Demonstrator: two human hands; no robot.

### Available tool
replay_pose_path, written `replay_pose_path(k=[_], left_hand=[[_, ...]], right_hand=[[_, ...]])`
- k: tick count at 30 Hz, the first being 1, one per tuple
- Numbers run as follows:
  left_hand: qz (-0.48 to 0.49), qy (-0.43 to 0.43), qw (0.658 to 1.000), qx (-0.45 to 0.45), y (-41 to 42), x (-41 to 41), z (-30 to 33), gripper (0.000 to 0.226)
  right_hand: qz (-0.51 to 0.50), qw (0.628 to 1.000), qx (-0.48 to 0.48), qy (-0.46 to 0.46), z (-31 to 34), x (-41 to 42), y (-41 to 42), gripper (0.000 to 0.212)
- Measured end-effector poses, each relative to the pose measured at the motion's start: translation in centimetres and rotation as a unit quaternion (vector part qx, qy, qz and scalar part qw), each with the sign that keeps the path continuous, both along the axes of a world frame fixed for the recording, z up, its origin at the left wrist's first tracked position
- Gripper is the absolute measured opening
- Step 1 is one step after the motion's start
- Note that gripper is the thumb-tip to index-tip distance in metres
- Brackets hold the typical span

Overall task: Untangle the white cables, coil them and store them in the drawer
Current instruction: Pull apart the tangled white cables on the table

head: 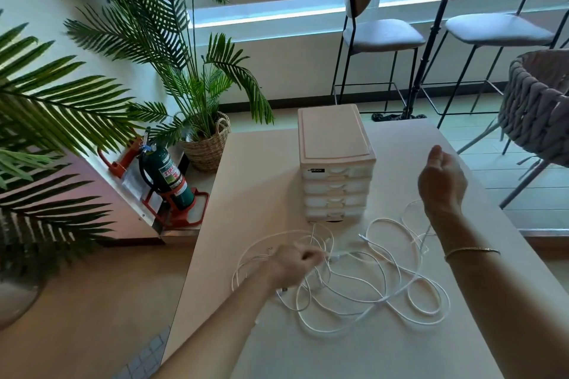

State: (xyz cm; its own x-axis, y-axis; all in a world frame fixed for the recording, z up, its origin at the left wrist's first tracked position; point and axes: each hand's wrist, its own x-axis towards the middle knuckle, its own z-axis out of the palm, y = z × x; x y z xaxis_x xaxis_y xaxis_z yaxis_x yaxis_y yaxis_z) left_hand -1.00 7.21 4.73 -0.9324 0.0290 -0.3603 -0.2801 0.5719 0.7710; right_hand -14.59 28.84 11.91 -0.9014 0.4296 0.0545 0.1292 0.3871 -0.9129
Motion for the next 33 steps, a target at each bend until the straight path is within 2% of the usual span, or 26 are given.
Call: replay_pose_path(k=[4, 7, 12, 14, 17, 19, 21, 23, 29, 33], left_hand=[[-0.135, -0.053, 0.989, -0.027, 3.6, 1.4, -3.2, 0.027], [-0.188, -0.064, 0.977, -0.081, 4.7, 2.1, -4.5, 0.028], [-0.246, -0.080, 0.950, -0.175, 3.6, 3.2, -7.0, 0.030], [-0.259, -0.078, 0.945, -0.181, 3.0, 3.5, -7.6, 0.030], [-0.180, -0.057, 0.966, -0.174, 1.7, 3.0, -7.5, 0.030], [-0.036, -0.024, 0.986, -0.164, 0.0, 2.2, -6.8, 0.033], [0.120, 0.047, 0.979, -0.158, -2.1, 1.2, -6.1, 0.030], [0.202, 0.075, 0.962, -0.168, -4.5, 0.0, -5.9, 0.023], [0.116, -0.058, 0.966, -0.224, -7.7, -2.6, -7.6, 0.033], [0.178, -0.098, 0.949, -0.243, -6.6, -2.4, -8.6, 0.038]], right_hand=[[0.087, 0.996, -0.015, 0.029, -1.1, 0.7, -1.7, 0.033], [0.112, 0.992, -0.054, -0.011, -3.2, 1.4, -2.3, 0.031], [0.101, 0.959, -0.231, -0.129, -5.7, 3.2, -2.7, 0.024], [0.130, 0.953, -0.214, -0.170, -7.0, 4.1, -2.5, 0.027], [0.160, 0.945, -0.209, -0.194, -8.1, 5.3, -3.1, 0.031], [0.182, 0.927, -0.249, -0.215, -8.1, 6.0, -3.9, 0.023], [0.222, 0.901, -0.280, -0.245, -8.0, 6.7, -4.8, 0.017], [0.254, 0.890, -0.268, -0.266, -8.3, 7.2, -5.4, 0.015], [0.313, 0.889, -0.185, -0.278, -8.8, 7.9, -7.6, 0.025], [0.345, 0.886, -0.132, -0.281, -8.9, 8.1, -9.0, 0.033]])
